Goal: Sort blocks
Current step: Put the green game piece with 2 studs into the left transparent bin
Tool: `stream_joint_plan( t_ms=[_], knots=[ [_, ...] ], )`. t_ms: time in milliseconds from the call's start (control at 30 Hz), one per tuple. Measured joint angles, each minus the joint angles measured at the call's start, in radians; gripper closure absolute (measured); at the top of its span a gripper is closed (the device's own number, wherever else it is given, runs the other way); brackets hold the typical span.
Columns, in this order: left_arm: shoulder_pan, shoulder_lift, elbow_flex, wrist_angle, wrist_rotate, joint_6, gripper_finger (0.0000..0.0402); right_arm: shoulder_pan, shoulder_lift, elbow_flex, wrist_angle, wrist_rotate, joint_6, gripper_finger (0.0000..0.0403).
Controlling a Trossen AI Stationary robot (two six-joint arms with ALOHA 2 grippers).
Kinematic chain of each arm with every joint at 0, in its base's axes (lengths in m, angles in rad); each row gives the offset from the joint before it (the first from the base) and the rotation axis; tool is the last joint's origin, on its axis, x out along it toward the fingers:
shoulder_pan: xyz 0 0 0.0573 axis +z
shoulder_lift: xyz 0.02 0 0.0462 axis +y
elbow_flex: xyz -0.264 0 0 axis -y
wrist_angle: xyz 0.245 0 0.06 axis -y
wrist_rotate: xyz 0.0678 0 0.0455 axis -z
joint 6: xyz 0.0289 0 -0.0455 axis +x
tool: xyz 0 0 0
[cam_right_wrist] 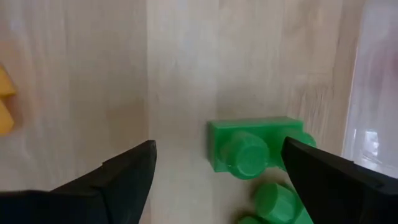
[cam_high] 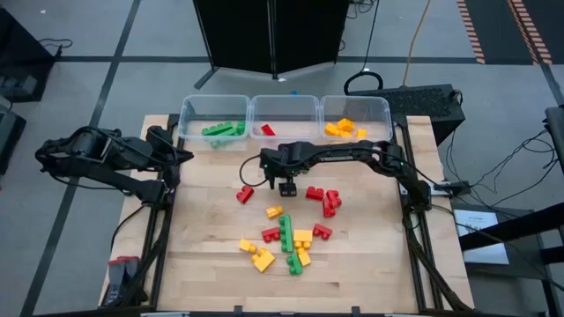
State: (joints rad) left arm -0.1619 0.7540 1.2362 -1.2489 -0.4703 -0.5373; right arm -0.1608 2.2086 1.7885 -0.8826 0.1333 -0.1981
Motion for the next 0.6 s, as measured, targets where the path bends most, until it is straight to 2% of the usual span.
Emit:
stream_joint_plan(
  t_ms=[300, 600],
  knots=[
    [0.0, 0.0, 0.0, -0.001, -0.001, -0.005, 0.0402, -0.012, 0.03, 0.002, -0.002, 0.0, 0.092, 0.0064],
    [0.0, 0.0, 0.0, -0.02, -0.001, -0.005, 0.0402, -0.01, 0.03, 0.002, -0.011, 0.0, 0.131, 0.0113]
  ],
)
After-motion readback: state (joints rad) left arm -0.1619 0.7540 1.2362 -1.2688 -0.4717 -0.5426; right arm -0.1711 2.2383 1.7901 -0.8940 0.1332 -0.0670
